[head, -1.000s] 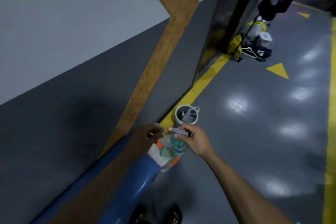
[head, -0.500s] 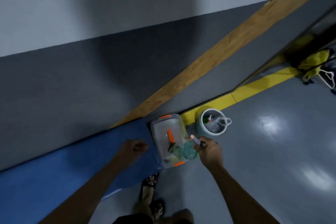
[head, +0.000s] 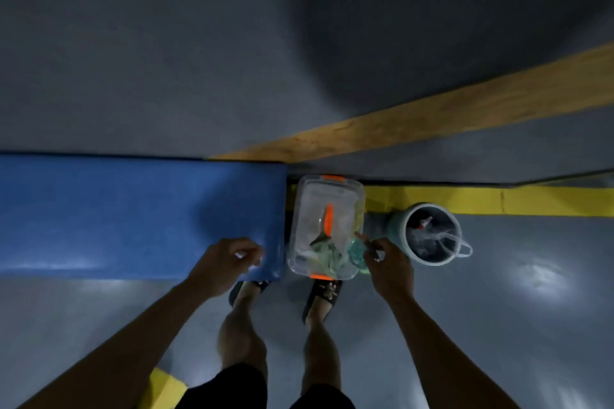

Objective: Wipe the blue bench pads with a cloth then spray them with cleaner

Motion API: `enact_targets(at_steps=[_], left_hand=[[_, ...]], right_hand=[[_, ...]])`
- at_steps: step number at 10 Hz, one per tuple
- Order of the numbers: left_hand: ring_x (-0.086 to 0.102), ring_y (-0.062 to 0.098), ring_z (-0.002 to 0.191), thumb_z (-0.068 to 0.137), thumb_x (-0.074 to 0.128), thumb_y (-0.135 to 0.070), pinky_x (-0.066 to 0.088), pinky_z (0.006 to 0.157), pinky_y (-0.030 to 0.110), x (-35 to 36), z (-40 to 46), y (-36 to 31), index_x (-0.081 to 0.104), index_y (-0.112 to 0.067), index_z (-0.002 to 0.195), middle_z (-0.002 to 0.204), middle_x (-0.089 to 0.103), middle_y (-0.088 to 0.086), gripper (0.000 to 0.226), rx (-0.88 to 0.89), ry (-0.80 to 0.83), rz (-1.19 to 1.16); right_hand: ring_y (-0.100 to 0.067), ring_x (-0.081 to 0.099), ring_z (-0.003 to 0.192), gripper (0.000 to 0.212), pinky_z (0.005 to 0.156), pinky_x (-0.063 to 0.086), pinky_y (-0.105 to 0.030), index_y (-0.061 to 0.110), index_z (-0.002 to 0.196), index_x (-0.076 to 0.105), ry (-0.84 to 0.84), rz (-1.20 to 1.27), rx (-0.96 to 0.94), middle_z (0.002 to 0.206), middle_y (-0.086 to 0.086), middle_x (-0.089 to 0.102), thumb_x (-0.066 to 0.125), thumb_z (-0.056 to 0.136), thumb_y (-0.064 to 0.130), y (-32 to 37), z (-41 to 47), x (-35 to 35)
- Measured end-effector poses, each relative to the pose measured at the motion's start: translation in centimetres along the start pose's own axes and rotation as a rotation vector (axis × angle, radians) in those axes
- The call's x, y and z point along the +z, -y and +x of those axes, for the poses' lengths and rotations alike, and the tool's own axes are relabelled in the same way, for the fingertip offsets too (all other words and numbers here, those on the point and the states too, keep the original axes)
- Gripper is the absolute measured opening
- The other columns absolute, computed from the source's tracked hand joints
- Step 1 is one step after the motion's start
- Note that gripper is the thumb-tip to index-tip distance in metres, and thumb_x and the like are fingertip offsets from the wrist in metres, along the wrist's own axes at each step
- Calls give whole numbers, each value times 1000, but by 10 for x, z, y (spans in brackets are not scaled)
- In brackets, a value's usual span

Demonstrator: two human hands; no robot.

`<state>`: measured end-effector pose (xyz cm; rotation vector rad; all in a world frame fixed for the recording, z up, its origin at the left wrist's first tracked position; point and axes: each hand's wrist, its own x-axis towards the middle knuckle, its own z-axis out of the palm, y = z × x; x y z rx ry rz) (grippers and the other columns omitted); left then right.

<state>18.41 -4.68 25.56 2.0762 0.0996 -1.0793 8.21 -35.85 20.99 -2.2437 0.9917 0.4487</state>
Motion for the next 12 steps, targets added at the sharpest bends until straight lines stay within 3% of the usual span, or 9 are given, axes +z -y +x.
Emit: enact_targets(at_steps=[3, 4, 5, 7, 8, 9, 10, 11, 12], left_hand=[[67, -3, 69, 92, 67, -20, 45, 57, 7, 78, 50, 41, 74, -22, 89, 79, 75, -9, 7, -77, -124, -130], [70, 0, 75, 92, 66, -20, 47, 59, 8, 95, 75, 55, 74, -23, 90, 80, 76, -10, 8, -92, -127, -165], [72, 3, 80, 94, 65, -23, 54, 68, 17, 109, 97, 68, 74, -26, 93, 81, 76, -10, 9, -75, -114, -197], [72, 3, 85, 95, 62, -24, 57, 75, 21, 132, 119, 91, 73, -25, 97, 86, 77, -8, 11, -55, -101, -214], [72, 2, 83, 96, 61, -25, 55, 69, 17, 136, 121, 98, 73, -24, 97, 87, 77, -8, 11, -96, -110, -214], [69, 0, 75, 95, 61, -21, 49, 61, 11, 137, 118, 101, 73, -25, 94, 83, 76, -9, 12, -116, -142, -213], [69, -1, 75, 95, 61, -23, 48, 61, 12, 131, 107, 96, 72, -28, 93, 83, 75, -12, 12, -117, -148, -175], [69, 2, 74, 94, 63, -21, 51, 65, 19, 116, 92, 75, 72, -27, 93, 83, 75, -12, 11, -53, -165, -152], [68, 5, 72, 91, 67, -12, 51, 66, 19, 96, 60, 35, 74, -28, 87, 83, 75, -6, 17, -10, -170, -263]], right_hand=[[-36, 63, 102, 23, 74, 43, -34, 13, 106, 65, 170, -135, -10, 113, -13, 66, 70, 88, 26, -56, 112, 70], [-36, 64, 97, 15, 70, 41, -33, 16, 93, 59, 199, -144, -22, 105, -15, 65, 69, 89, 26, -70, 143, 99], [-36, 64, 97, 16, 69, 39, -32, 12, 97, 62, 199, -168, -46, 104, -14, 67, 68, 91, 25, -81, 171, 129], [-37, 62, 101, 17, 71, 37, -31, 9, 106, 62, 207, -213, -73, 110, -16, 65, 65, 93, 21, -102, 203, 172], [-38, 60, 103, 18, 70, 36, -31, 7, 109, 62, 205, -266, -83, 112, -19, 64, 62, 96, 21, -109, 212, 184], [-37, 61, 101, 19, 69, 36, -31, 8, 109, 63, 194, -291, -93, 109, -19, 66, 61, 98, 24, -110, 215, 185], [-34, 63, 101, 24, 70, 39, -30, 14, 114, 65, 214, -268, -104, 113, -14, 66, 64, 96, 29, -106, 208, 171], [-28, 65, 93, 18, 68, 42, -28, 18, 107, 69, 244, -127, -168, 110, -11, 68, 67, 93, 30, -83, 193, 141], [-21, 70, 82, 19, 67, 53, -34, 25, 90, 69, 344, 114, -200, 87, -1, 72, 61, 93, 42, -51, 162, 105]])
